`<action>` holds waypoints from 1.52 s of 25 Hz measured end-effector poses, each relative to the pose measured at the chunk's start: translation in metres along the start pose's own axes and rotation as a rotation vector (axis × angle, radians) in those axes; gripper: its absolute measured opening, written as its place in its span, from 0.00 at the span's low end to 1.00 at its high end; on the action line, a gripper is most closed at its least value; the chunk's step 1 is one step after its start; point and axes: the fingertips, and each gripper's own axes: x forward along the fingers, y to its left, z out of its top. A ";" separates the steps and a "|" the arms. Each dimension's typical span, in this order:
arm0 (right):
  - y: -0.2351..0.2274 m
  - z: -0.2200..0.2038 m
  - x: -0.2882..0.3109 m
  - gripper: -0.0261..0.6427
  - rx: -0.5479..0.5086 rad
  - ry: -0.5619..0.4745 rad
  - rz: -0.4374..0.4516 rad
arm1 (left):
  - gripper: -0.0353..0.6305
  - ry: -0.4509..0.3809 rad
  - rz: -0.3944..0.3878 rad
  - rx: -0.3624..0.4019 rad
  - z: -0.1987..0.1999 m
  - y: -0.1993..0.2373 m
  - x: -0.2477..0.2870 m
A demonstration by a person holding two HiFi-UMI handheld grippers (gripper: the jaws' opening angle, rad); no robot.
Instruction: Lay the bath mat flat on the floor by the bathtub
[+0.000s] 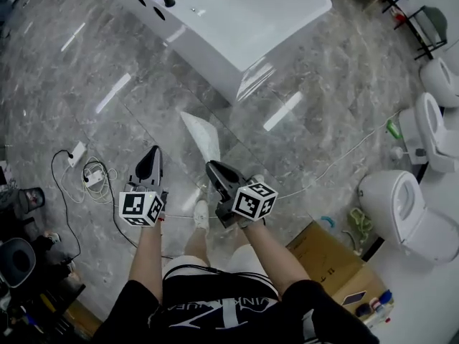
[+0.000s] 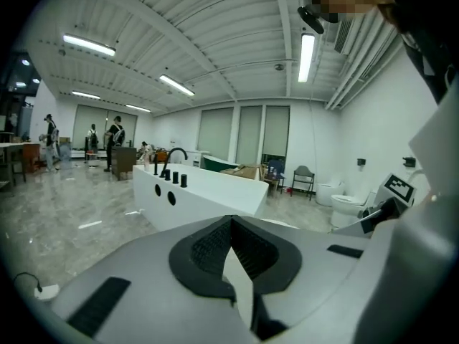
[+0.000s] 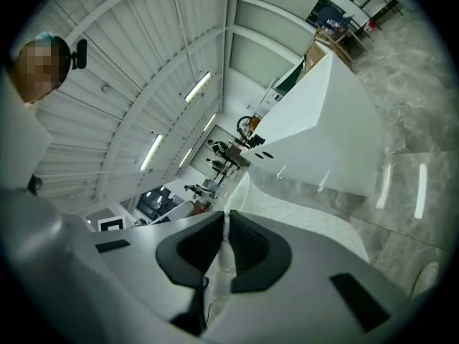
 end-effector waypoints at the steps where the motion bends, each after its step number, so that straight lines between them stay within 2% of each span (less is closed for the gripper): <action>1: -0.003 0.000 0.011 0.10 -0.001 0.011 0.021 | 0.07 0.000 0.023 -0.003 -0.004 0.008 0.004; 4: -0.026 0.006 0.033 0.10 0.007 0.003 0.052 | 0.07 0.009 0.042 0.002 -0.020 0.018 0.014; 6: -0.057 0.013 0.041 0.10 0.014 -0.016 0.041 | 0.07 0.019 0.034 0.023 -0.032 0.018 0.026; 12: -0.187 0.022 0.037 0.10 0.020 -0.054 -0.073 | 0.07 0.027 -0.001 0.009 -0.071 -0.004 0.080; 22: -0.355 0.013 0.021 0.10 -0.128 0.049 -0.241 | 0.07 0.048 -0.083 -0.026 -0.141 -0.048 0.161; 26: -0.406 0.020 0.013 0.10 -0.172 0.087 -0.300 | 0.07 0.087 -0.080 -0.013 -0.162 -0.052 0.174; 38: -0.524 0.101 -0.003 0.10 -0.316 0.153 -0.415 | 0.07 0.110 -0.044 -0.016 -0.179 -0.066 0.235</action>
